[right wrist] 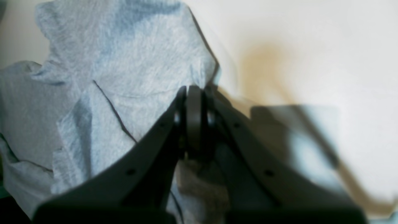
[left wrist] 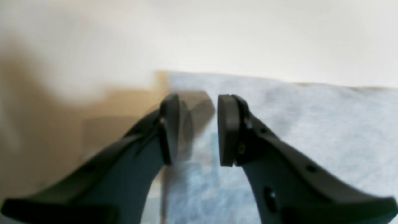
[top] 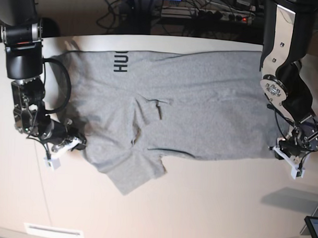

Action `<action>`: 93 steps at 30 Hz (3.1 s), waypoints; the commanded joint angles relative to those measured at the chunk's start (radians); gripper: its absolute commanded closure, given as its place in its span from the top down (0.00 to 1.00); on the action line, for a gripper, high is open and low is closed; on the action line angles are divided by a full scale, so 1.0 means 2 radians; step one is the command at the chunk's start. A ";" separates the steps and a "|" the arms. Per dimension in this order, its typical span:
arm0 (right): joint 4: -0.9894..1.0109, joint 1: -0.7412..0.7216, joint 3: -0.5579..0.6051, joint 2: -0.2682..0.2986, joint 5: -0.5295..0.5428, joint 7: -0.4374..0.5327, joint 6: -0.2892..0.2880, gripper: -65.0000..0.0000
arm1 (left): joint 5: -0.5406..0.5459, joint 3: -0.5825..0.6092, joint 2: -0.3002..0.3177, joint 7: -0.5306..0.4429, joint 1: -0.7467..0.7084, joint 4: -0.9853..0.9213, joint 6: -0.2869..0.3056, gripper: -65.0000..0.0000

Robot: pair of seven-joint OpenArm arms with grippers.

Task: Fold the T-shirt properly

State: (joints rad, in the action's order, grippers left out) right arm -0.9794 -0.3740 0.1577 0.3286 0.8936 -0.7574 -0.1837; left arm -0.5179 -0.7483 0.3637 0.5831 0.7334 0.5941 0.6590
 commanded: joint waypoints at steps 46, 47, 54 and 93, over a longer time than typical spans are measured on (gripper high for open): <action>-0.006 -0.008 -0.001 0.013 -0.061 -0.003 0.000 0.00 | 0.075 -0.030 0.044 -0.024 0.014 -0.080 0.020 0.69; -0.006 -0.008 -0.001 0.013 -0.061 -0.003 0.000 0.00 | 0.076 -0.018 0.042 -0.025 0.014 -0.080 0.020 0.68; -0.006 -0.009 -0.001 0.013 -0.061 -0.002 0.000 0.00 | 0.081 0.011 0.028 -0.025 0.010 -0.077 0.020 0.17; -0.057 -0.018 -0.002 0.017 -0.061 0.028 -0.001 0.00 | -0.011 0.016 -0.066 0.085 -0.087 0.268 0.020 0.00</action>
State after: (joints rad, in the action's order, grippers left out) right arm -1.0760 -0.3786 0.1623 0.3454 0.7734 -0.7288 -0.1894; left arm -0.5362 -0.7181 0.2070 0.7681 0.5270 1.1103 0.7109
